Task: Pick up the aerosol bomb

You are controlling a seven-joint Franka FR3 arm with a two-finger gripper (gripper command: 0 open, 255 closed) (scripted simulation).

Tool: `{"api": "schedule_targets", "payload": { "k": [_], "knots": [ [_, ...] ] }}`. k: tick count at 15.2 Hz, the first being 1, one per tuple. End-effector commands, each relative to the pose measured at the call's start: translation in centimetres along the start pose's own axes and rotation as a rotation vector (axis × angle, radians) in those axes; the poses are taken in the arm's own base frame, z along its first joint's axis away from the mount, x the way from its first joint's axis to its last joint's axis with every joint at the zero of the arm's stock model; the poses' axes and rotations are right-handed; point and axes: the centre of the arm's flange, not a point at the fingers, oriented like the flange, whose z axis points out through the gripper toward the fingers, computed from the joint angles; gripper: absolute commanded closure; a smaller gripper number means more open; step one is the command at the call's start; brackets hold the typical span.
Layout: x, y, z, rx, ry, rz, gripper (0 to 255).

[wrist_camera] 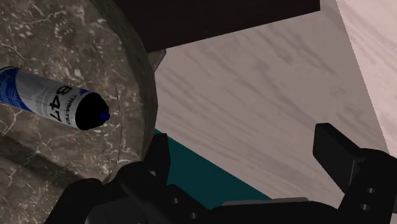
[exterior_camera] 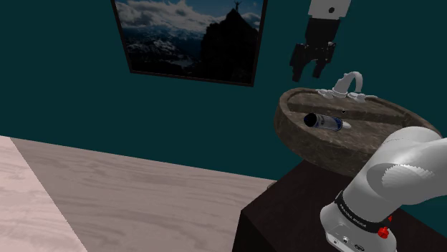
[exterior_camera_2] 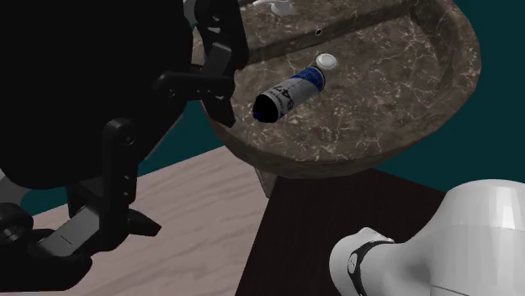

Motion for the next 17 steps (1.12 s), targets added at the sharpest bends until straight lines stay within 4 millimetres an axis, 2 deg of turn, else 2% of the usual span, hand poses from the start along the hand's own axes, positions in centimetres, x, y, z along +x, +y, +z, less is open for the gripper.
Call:
{"api": "schedule_targets", "payload": {
  "k": [1,9,13,17],
  "knots": [
    [0.0,0.0,0.0,0.000,0.000,0.000,0],
    [-3.7,8.8,6.0,0.023,0.071,-0.311,0],
    [-4.3,13.4,9.2,0.034,0.106,-0.467,0],
    [-4.1,18.0,12.4,0.046,0.142,-0.622,0]
  ]
}}
